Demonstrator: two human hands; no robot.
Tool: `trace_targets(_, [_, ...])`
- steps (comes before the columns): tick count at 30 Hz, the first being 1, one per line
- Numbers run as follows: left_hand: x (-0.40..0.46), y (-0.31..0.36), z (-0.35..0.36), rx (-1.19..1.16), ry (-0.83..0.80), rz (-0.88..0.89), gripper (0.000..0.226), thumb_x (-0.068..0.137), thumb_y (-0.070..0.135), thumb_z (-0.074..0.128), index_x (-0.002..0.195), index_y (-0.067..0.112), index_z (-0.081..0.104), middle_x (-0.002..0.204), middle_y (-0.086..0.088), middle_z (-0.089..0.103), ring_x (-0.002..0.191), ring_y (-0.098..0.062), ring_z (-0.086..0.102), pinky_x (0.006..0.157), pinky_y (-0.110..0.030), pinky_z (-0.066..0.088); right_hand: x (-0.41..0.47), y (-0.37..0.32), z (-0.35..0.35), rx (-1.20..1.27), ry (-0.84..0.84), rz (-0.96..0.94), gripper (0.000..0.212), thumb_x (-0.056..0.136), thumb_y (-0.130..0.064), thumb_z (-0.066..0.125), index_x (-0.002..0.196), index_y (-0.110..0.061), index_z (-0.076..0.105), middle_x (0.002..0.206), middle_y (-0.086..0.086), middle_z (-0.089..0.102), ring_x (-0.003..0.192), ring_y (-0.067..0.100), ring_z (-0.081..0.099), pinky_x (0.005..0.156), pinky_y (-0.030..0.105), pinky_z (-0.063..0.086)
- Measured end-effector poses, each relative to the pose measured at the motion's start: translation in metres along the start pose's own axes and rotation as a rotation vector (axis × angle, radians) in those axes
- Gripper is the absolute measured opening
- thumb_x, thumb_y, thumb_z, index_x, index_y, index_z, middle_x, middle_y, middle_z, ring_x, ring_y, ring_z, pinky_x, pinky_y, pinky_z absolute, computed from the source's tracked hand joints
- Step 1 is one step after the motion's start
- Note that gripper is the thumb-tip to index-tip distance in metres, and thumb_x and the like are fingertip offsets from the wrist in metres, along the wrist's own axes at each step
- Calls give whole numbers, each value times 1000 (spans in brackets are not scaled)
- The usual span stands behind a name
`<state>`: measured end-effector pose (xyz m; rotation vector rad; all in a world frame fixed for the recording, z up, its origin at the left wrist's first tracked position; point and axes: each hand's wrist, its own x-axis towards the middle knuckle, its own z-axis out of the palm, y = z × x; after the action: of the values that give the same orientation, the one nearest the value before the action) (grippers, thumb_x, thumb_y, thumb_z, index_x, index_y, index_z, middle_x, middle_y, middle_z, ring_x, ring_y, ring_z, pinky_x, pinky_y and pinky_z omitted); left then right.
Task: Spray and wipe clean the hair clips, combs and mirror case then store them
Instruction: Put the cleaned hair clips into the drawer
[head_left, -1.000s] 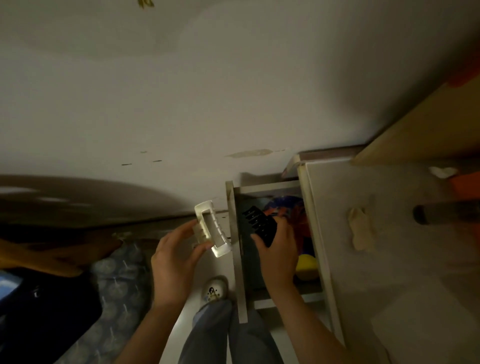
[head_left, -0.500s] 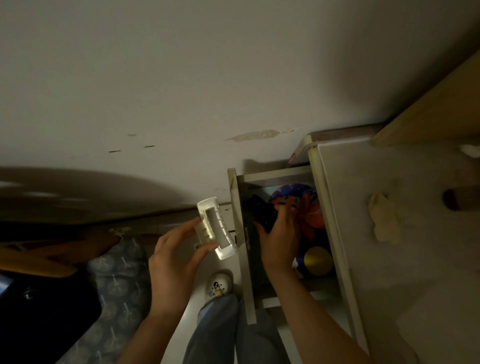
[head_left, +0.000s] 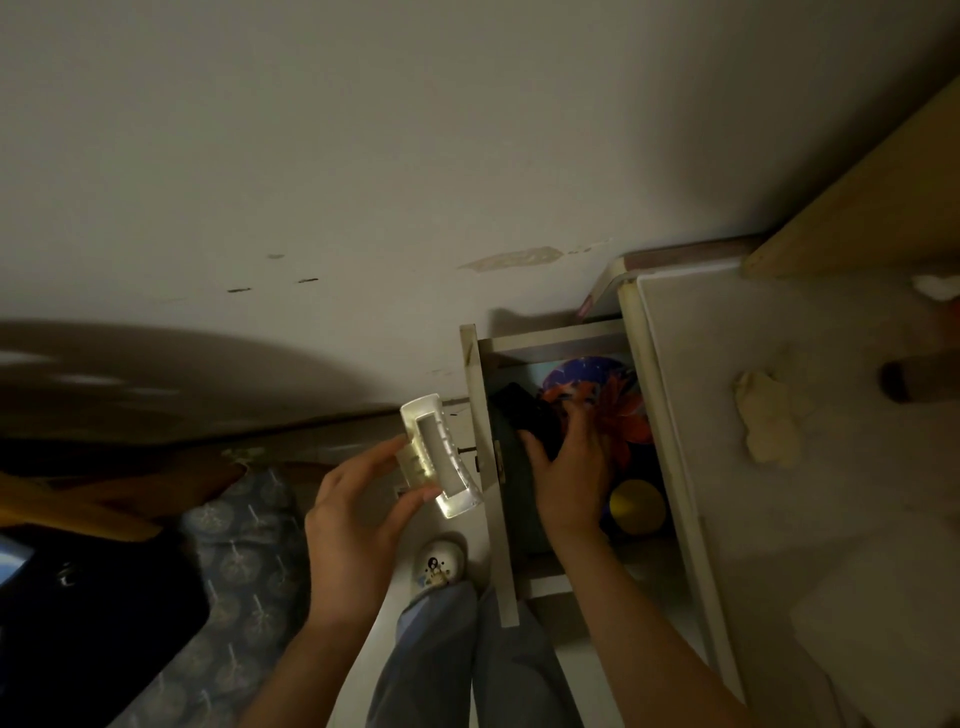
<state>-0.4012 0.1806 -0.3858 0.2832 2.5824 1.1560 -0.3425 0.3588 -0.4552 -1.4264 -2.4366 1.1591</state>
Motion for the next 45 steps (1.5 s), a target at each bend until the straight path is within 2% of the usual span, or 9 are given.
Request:
trace_targets(4, [-2,10,-3,-22,-47,10,52,72,21,79,118,33,59,120,3,61,106,-8,54,82,-10,37,-17,-16,-26,276,36,-35,39,94,-27,57,131,-18,50,131,0,53,119,10,47,101,36,45])
trace_targets(9, [-9,31,0,-91,-73,47,48,68,26,80,113,32,64,111,4,65,104,-4,58,82,-3,41,-39,-34,-62,627,-235,65,40,82,-39,64,119,-43,48,118,-22,56,98,-18,54,73,4,45])
trace_targets(12, [-14,43,3,-130,-88,47,47,67,29,78,112,30,66,108,6,66,102,-1,59,84,-2,40,-53,-35,-79,636,-445,53,71,63,-46,71,127,-51,39,127,-29,47,112,-9,52,84,14,50])
trace_targets(16, [-17,55,6,-122,-76,66,51,68,25,79,105,51,54,99,25,60,100,12,54,82,2,37,-68,-33,-91,433,-534,-9,90,62,-37,82,136,-49,32,129,-31,44,120,-6,47,97,22,47])
trace_targets(22, [-15,55,14,-105,-119,51,47,70,23,81,108,40,59,101,23,60,101,14,52,81,-2,40,-68,-37,-93,314,-463,-77,66,78,-15,77,126,-42,43,121,-18,54,109,-15,49,89,4,39])
trace_targets(31, [-11,45,37,-6,-186,108,48,72,24,80,114,32,59,111,20,59,104,12,47,91,-20,38,-61,-23,-91,190,-391,-44,58,80,-15,74,134,-20,52,127,-2,59,119,12,52,104,35,44])
trace_targets(34, [-6,43,40,144,-229,224,64,70,30,81,128,23,55,129,2,58,123,-11,49,103,-37,38,-62,-13,-91,197,-338,-14,53,79,-10,75,128,-20,55,120,-4,62,113,12,57,97,35,49])
trace_targets(37, [-3,36,41,382,-277,345,88,66,35,84,139,17,39,147,-11,41,134,-30,33,107,-51,25,-64,-1,-91,212,-288,43,53,79,-6,75,126,-20,56,111,-4,63,106,12,60,93,37,52])
trace_targets(45, [-7,25,41,562,-428,348,95,78,51,68,147,23,9,157,-2,2,144,-29,6,114,-45,3,-68,18,-81,9,-355,69,51,81,-10,73,130,-15,56,125,3,61,118,17,56,98,35,49])
